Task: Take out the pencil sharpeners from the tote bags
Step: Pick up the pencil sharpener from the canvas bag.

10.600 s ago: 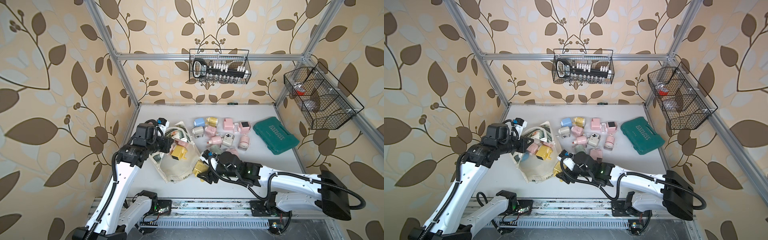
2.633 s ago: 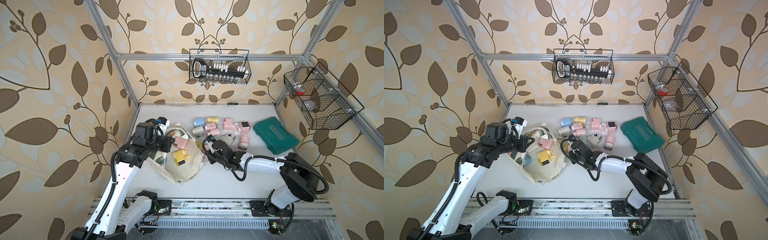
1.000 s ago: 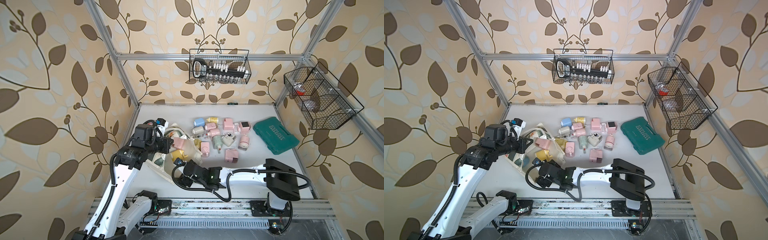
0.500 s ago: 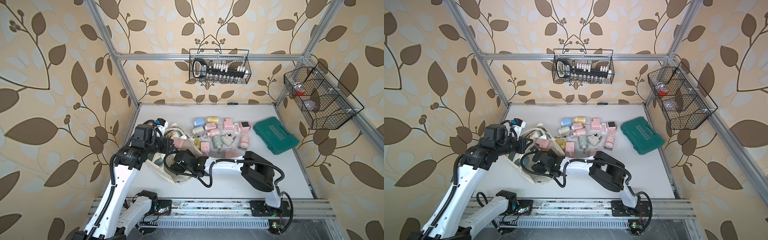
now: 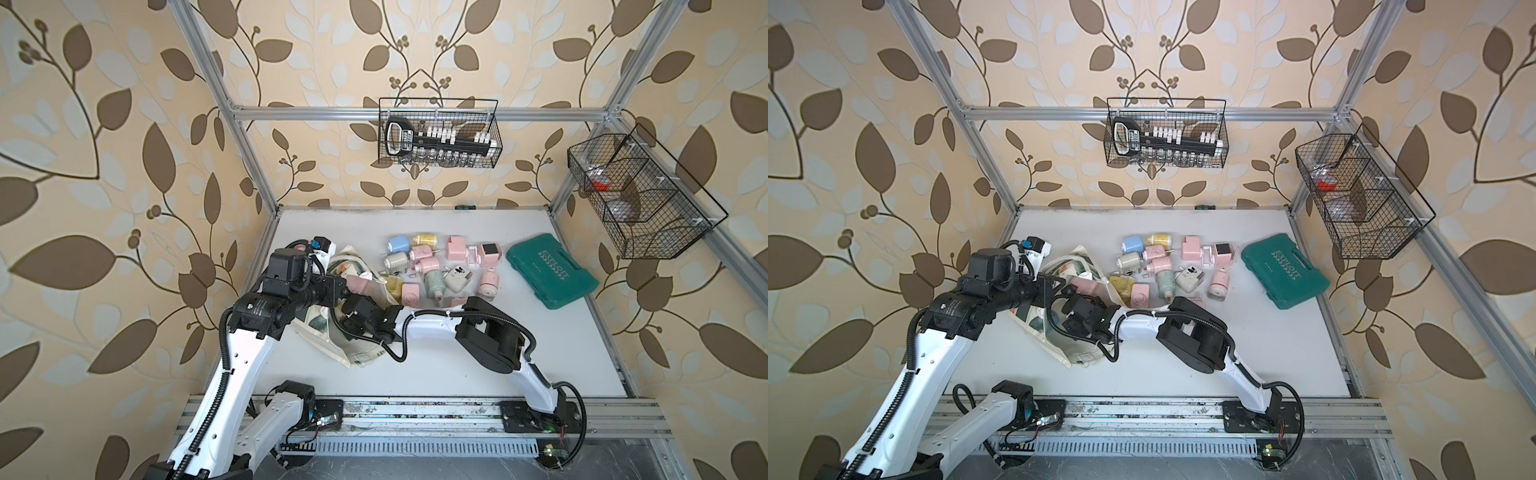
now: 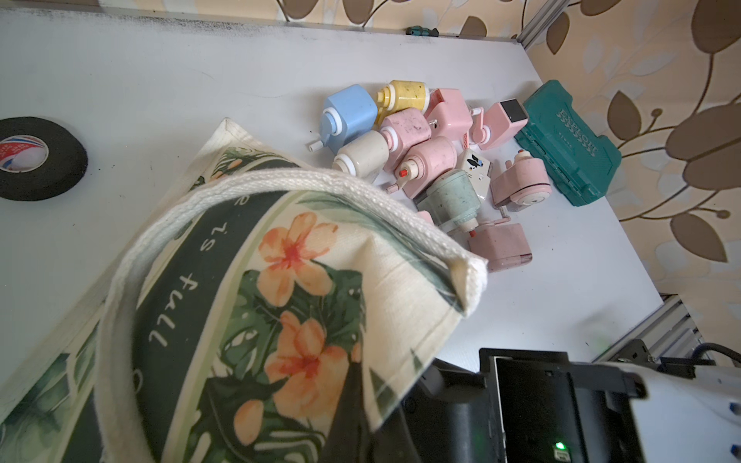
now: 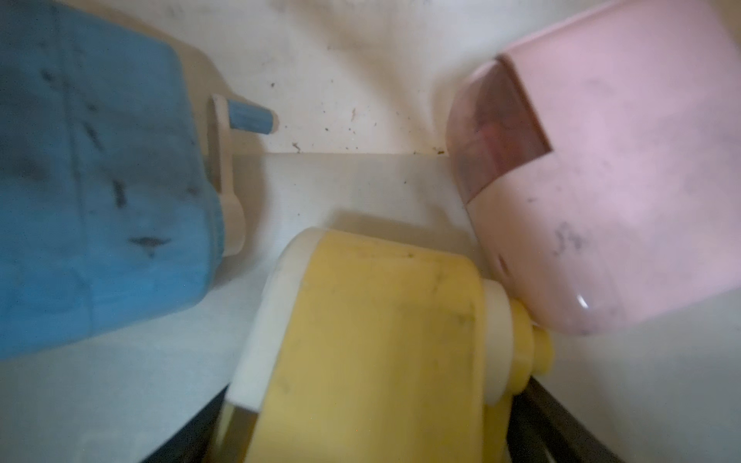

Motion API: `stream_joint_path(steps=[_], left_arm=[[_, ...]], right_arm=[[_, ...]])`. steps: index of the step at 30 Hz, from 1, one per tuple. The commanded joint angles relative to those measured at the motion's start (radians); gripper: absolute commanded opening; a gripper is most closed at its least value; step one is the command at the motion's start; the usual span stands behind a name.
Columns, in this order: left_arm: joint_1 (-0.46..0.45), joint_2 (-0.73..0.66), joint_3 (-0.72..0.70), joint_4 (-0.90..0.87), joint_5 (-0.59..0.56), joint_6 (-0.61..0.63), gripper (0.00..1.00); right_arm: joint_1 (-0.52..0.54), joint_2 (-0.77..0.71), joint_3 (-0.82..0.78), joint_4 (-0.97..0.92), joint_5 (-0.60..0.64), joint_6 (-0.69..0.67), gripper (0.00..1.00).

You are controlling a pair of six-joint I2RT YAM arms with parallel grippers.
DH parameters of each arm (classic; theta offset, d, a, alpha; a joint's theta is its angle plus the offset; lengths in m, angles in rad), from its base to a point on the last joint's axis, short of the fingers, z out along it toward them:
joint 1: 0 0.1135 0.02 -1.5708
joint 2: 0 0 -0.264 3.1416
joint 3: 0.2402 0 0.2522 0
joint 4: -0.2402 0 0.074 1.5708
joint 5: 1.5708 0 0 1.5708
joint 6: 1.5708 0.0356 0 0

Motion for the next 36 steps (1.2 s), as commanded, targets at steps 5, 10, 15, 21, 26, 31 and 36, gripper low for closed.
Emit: stream_joint_path(steps=[5, 10, 15, 21, 26, 31, 36], left_arm=[[0.0, -0.009, -0.005, 0.029, 0.032, 0.012, 0.0], [0.0, -0.01, -0.01, 0.032, 0.03, 0.013, 0.0], [0.0, -0.012, -0.009, 0.03, 0.029, 0.012, 0.0], [0.001, -0.015, -0.011, 0.031, 0.027, 0.012, 0.0], [0.001, -0.015, -0.006, 0.029, 0.024, 0.012, 0.0], [0.0, -0.016, -0.006, 0.03, 0.023, 0.012, 0.0], [0.0, -0.02, -0.006, 0.029, 0.02, 0.014, 0.0]], right_arm=[[0.002, -0.008, -0.034, -0.034, -0.052, 0.028, 0.7], [0.029, -0.058, -0.056, -0.031, -0.028, -0.009, 0.6], [0.06, -0.118, -0.091, -0.005, -0.041, -0.05, 0.55], [0.085, -0.209, -0.171, 0.055, -0.095, -0.08, 0.55], [0.09, -0.317, -0.287, 0.123, -0.127, -0.103, 0.52], [0.092, -0.438, -0.403, 0.14, -0.135, -0.119, 0.53], [0.095, -0.612, -0.542, 0.149, -0.149, -0.121, 0.52]])
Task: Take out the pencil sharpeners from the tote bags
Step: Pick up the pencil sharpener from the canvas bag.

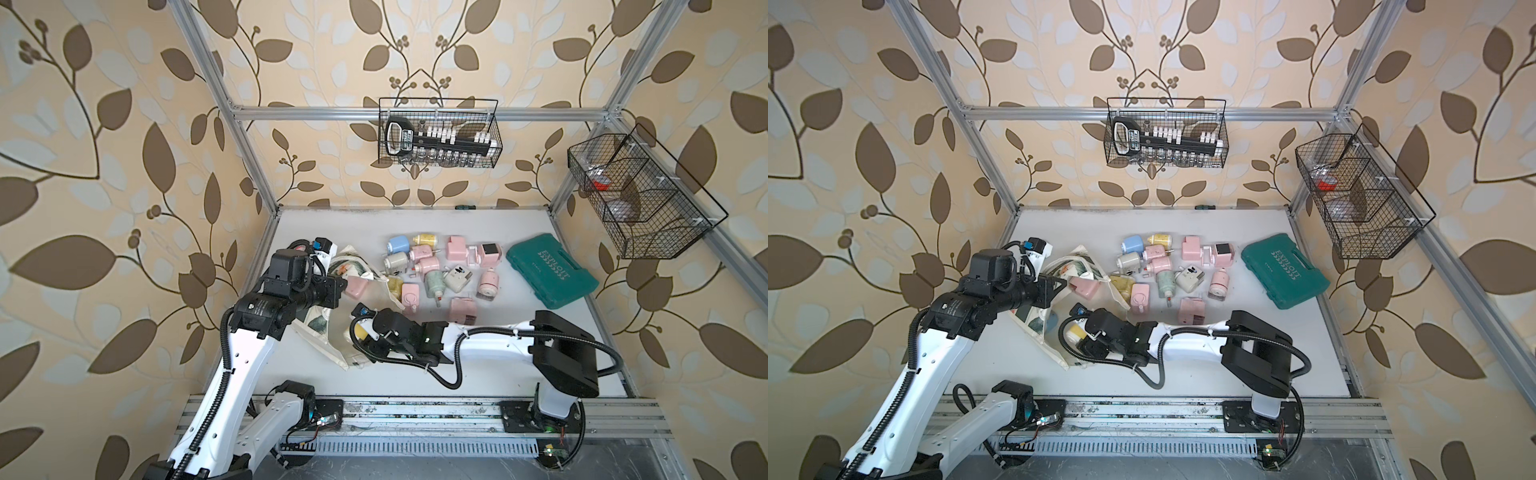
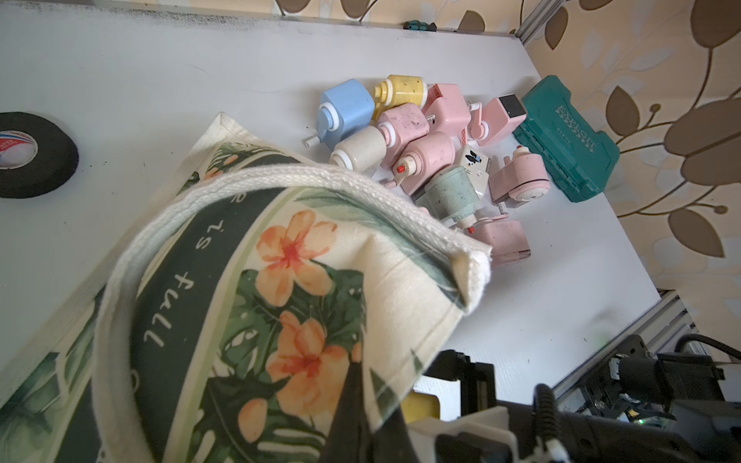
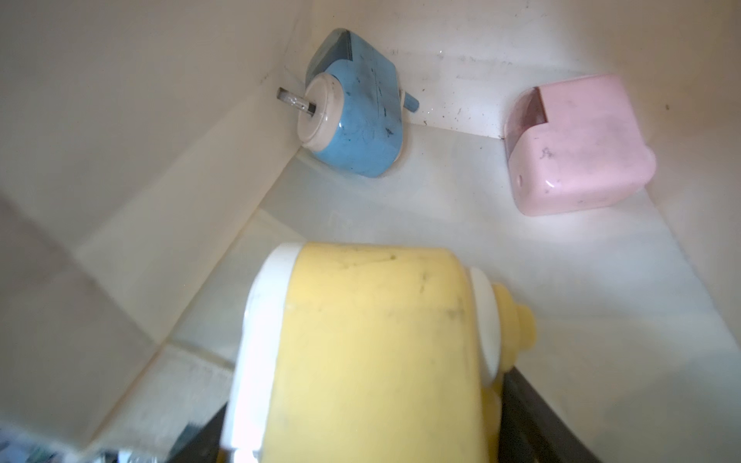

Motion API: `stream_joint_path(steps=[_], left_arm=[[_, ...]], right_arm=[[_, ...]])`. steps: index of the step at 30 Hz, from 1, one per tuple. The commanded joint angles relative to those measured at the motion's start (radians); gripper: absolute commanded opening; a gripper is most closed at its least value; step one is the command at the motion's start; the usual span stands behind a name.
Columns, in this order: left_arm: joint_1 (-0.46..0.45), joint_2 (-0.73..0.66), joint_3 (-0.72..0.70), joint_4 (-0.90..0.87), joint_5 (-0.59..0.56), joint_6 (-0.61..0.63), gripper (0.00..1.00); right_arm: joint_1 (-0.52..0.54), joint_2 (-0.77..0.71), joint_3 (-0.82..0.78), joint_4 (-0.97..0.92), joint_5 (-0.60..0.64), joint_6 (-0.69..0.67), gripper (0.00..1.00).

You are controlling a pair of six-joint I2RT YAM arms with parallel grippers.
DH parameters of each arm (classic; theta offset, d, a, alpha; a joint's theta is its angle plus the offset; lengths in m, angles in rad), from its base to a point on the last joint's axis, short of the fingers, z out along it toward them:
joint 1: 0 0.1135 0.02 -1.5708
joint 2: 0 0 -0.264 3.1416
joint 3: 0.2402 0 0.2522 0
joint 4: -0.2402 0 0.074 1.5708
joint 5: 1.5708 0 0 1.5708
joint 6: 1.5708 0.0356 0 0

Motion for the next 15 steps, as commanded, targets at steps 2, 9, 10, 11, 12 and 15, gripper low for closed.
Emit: stream_joint_path(steps=[2, 9, 10, 11, 12, 15], left_arm=[[0.001, -0.018, 0.001, 0.029, 0.014, 0.014, 0.0], [0.001, -0.021, 0.009, 0.024, 0.011, 0.014, 0.0], [0.002, -0.021, 0.008, 0.024, 0.012, 0.014, 0.0], [0.001, -0.021, 0.006, 0.026, 0.012, 0.014, 0.0], [0.001, -0.021, 0.006, 0.026, 0.01, 0.013, 0.0], [0.001, -0.02, 0.006, 0.027, -0.007, 0.01, 0.0]], right_arm=[[0.008, -0.16, -0.093, 0.03, -0.028, -0.012, 0.53], [0.003, -0.433, -0.223, -0.093, 0.044, -0.006, 0.53], [0.0, -0.467, -0.24, -0.109, 0.066, -0.004, 0.54], [-0.011, -0.5, -0.26, -0.13, 0.086, 0.001, 0.55], [-0.028, -0.531, -0.279, -0.147, 0.092, 0.008, 0.55], [-0.103, -0.591, -0.342, -0.179, 0.098, 0.055, 0.55]])
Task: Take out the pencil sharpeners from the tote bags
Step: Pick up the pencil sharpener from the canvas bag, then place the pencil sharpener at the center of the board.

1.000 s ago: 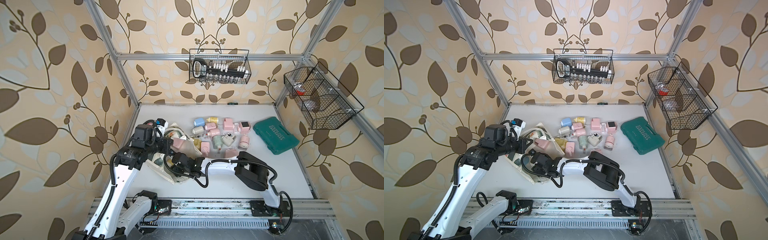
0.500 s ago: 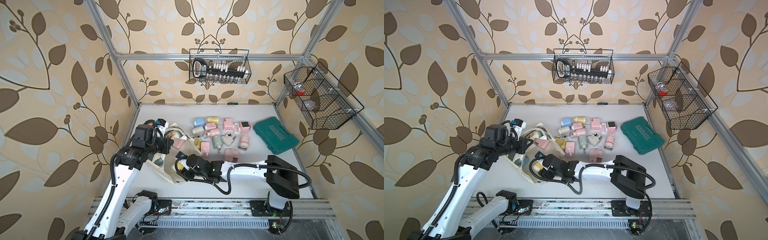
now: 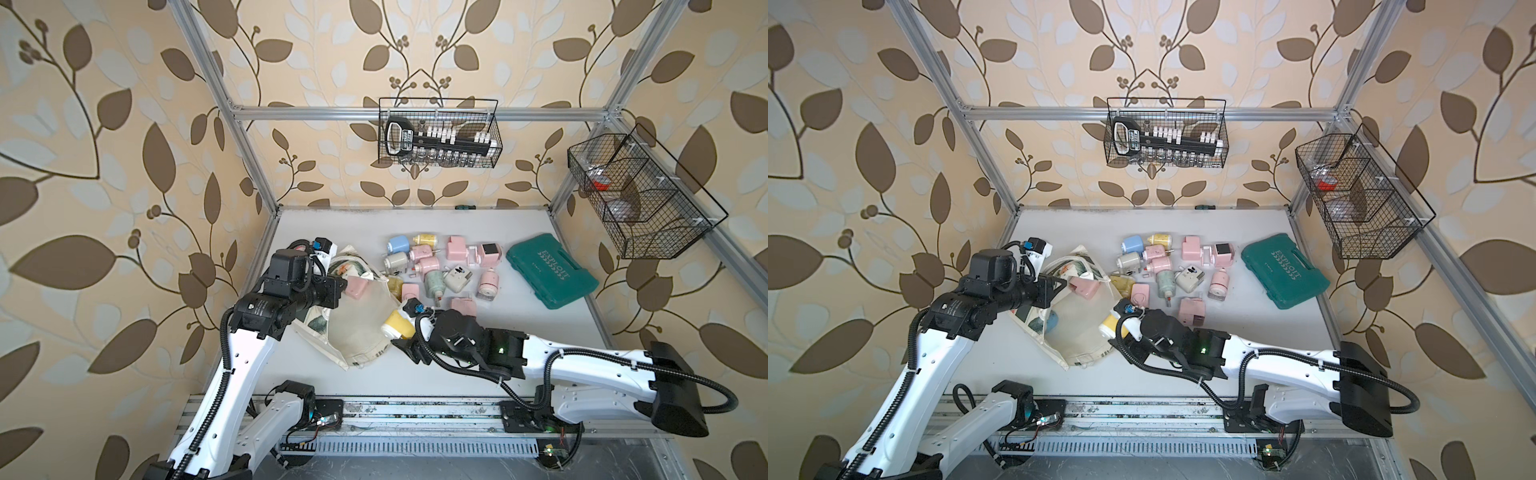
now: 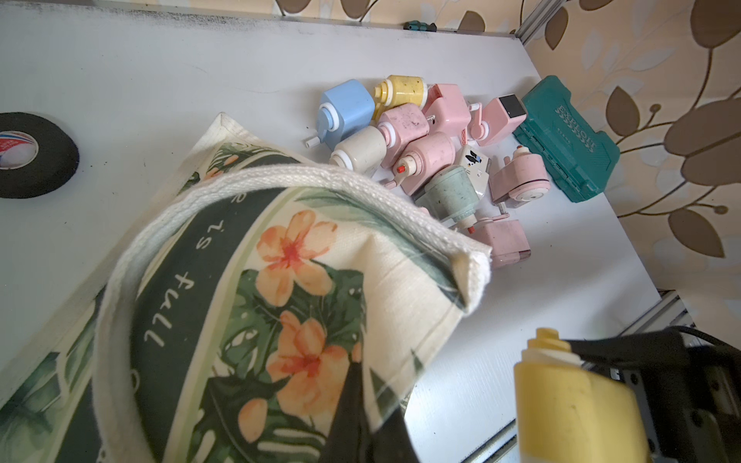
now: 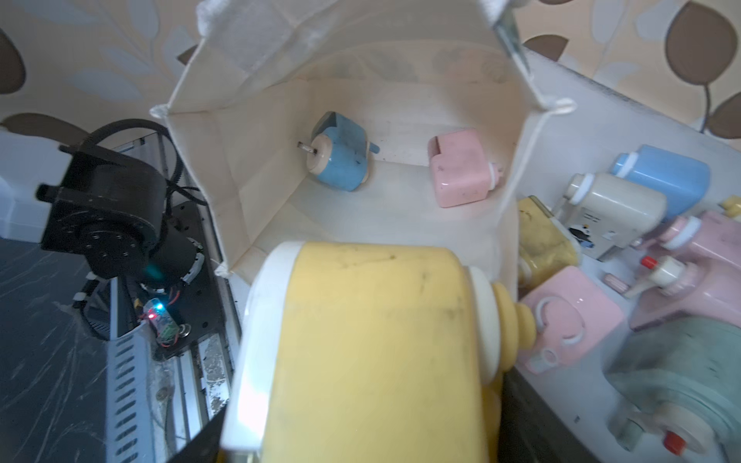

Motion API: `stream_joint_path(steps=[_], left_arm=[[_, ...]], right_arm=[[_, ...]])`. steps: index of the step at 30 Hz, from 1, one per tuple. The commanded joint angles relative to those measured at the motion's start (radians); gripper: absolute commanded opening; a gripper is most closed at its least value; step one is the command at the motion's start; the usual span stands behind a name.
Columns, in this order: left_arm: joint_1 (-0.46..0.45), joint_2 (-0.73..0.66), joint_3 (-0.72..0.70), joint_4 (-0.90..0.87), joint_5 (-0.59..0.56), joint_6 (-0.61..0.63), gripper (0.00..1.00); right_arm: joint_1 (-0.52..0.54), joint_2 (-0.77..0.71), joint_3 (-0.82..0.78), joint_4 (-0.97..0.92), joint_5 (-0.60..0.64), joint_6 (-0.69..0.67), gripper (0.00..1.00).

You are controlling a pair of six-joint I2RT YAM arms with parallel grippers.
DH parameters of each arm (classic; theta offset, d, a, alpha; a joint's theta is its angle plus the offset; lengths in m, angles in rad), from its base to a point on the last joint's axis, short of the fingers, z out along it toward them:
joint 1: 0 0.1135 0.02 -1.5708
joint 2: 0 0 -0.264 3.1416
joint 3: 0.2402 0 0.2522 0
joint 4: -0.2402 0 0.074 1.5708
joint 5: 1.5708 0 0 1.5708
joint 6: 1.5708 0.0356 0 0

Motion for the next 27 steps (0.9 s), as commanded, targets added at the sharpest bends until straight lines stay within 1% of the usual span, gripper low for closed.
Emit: stream_joint_path(steps=[1, 3, 5, 8, 10, 14, 19, 23, 27], left_arm=[[0.002, -0.021, 0.006, 0.026, -0.027, 0.007, 0.0], [0.001, -0.021, 0.007, 0.023, -0.061, 0.008, 0.0], [0.002, -0.02, 0.011, 0.02, -0.072, 0.008, 0.0], [0.002, -0.014, 0.015, 0.017, -0.085, 0.009, 0.0], [0.002, -0.012, 0.02, 0.011, -0.092, 0.012, 0.0], [0.001, -0.015, 0.014, 0.014, -0.101, 0.012, 0.0], [0.002, -0.013, 0.008, 0.023, -0.091, 0.012, 0.0], [0.001, -0.011, 0.013, 0.02, -0.085, 0.012, 0.0], [0.001, -0.015, 0.01, 0.023, -0.079, 0.012, 0.0]], right_arm=[[-0.083, -0.04, -0.065, -0.069, 0.042, 0.064, 0.56], [-0.137, -0.04, -0.098, -0.07, 0.008, 0.1, 0.56], [-0.171, -0.016, -0.119, -0.073, -0.005, 0.131, 0.56], [-0.2, 0.056, -0.124, -0.084, 0.022, 0.17, 0.56], [-0.215, 0.099, -0.131, -0.069, 0.069, 0.2, 0.56], [-0.259, 0.195, -0.148, -0.004, 0.039, 0.21, 0.55], [-0.314, 0.327, -0.096, 0.037, 0.029, 0.231, 0.55], [-0.357, 0.436, -0.015, 0.041, -0.002, 0.229, 0.56], [-0.365, 0.519, 0.065, 0.03, -0.005, 0.21, 0.62]])
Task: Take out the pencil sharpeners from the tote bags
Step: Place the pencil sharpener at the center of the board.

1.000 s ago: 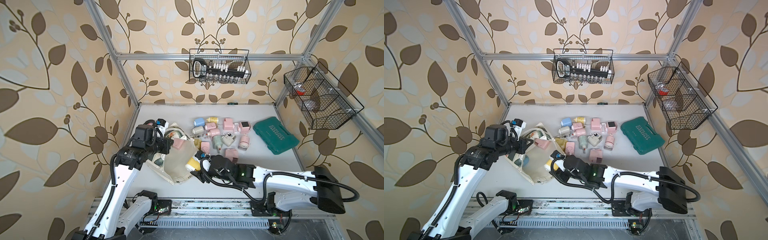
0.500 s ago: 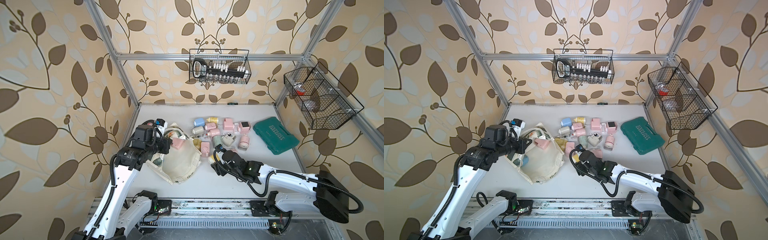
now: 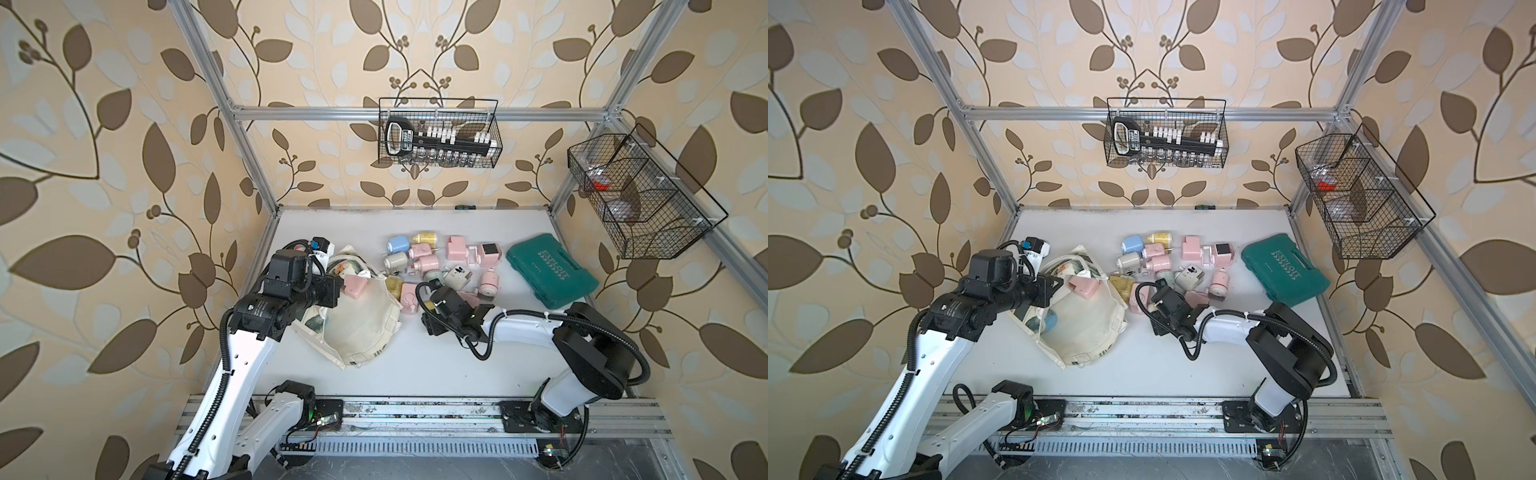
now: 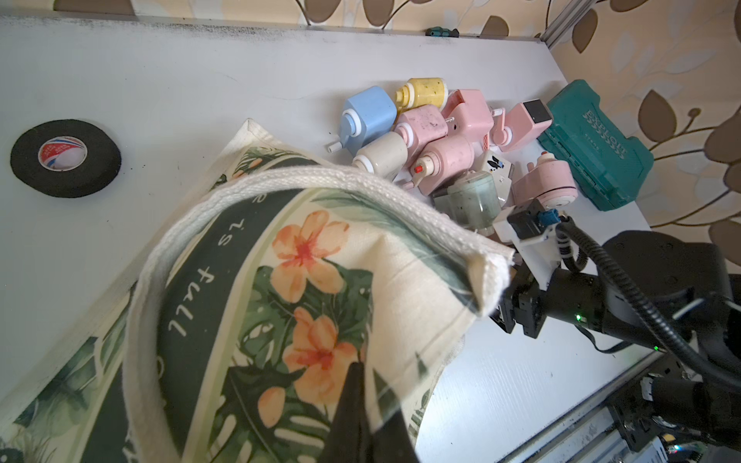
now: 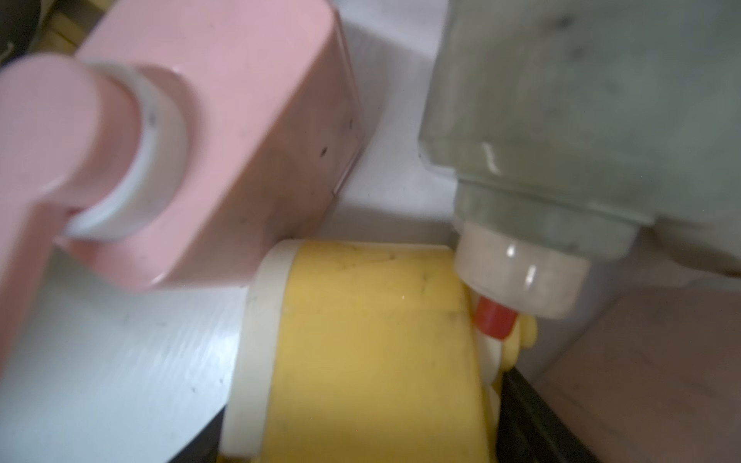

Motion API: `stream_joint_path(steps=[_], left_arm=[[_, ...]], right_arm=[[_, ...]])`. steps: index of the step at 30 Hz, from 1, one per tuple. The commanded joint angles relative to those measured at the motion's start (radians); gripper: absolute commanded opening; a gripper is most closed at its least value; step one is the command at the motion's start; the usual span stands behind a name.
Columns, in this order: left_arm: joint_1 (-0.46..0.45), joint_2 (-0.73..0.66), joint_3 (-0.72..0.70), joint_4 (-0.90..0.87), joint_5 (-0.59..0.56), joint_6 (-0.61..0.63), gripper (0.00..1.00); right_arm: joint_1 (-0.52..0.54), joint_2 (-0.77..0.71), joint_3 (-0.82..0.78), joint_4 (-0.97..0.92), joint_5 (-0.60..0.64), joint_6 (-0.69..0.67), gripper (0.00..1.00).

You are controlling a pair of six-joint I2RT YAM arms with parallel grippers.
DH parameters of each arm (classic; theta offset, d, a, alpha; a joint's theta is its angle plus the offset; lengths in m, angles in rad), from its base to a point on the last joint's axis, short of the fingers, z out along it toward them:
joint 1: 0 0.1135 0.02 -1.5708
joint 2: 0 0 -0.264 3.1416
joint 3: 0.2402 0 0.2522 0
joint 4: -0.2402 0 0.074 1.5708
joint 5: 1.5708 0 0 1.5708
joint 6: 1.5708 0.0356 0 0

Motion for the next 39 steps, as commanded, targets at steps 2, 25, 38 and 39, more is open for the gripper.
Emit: stream_joint_path(steps=[2, 25, 38, 39], left_arm=[[0.001, -0.008, 0.009, 0.022, -0.004, 0.012, 0.0], [0.002, -0.023, 0.001, 0.023, 0.027, 0.015, 0.0], [0.001, -0.018, 0.01, 0.011, 0.053, 0.012, 0.0], [0.001, -0.015, 0.013, 0.008, 0.054, 0.014, 0.0]], right_arm=[[-0.014, 0.079, 0.089, -0.013, -0.009, -0.008, 0.66], [0.218, -0.547, -0.134, 0.199, -0.299, -0.26, 0.76], [0.375, 0.098, 0.271, 0.202, -0.022, -0.479, 0.78], [0.365, 0.144, 0.317, 0.181, -0.007, -0.482, 0.78]])
